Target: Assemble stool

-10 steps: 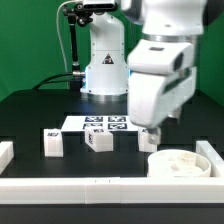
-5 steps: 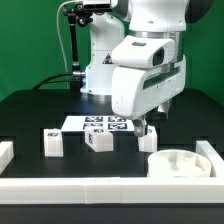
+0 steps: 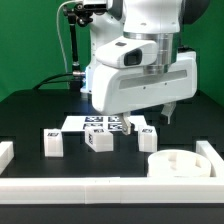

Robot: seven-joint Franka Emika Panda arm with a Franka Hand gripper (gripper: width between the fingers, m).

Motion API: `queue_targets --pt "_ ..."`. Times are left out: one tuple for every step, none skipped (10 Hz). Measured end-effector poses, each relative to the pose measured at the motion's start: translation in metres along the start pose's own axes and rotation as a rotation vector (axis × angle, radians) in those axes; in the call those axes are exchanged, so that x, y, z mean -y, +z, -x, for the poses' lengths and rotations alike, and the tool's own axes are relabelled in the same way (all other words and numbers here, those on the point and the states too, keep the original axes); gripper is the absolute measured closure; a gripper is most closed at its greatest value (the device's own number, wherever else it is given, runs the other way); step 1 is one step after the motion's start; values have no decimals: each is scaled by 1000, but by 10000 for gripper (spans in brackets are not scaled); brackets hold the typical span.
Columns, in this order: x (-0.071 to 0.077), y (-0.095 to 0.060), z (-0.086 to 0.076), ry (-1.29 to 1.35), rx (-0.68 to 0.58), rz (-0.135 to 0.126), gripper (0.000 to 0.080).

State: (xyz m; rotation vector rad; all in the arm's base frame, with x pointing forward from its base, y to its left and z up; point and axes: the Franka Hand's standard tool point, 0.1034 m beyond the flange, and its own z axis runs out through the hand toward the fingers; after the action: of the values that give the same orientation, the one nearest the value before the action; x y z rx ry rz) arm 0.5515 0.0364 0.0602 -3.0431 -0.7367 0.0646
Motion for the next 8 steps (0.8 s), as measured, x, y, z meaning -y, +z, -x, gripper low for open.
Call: queue_targets --pt "1 3 2 77 -15 -13 151" --pt "3 3 1 159 -17 -21 151" --pt "5 3 0 218 -18 -27 151" --pt "6 3 -1 266 -19 -34 151" --pt "8 4 -1 369 -18 -44 151" --pt "8 6 2 475 -10 -48 151" --pt "9 9 6 583 -3 -52 151" --pt "12 12 11 680 4 -59 151"
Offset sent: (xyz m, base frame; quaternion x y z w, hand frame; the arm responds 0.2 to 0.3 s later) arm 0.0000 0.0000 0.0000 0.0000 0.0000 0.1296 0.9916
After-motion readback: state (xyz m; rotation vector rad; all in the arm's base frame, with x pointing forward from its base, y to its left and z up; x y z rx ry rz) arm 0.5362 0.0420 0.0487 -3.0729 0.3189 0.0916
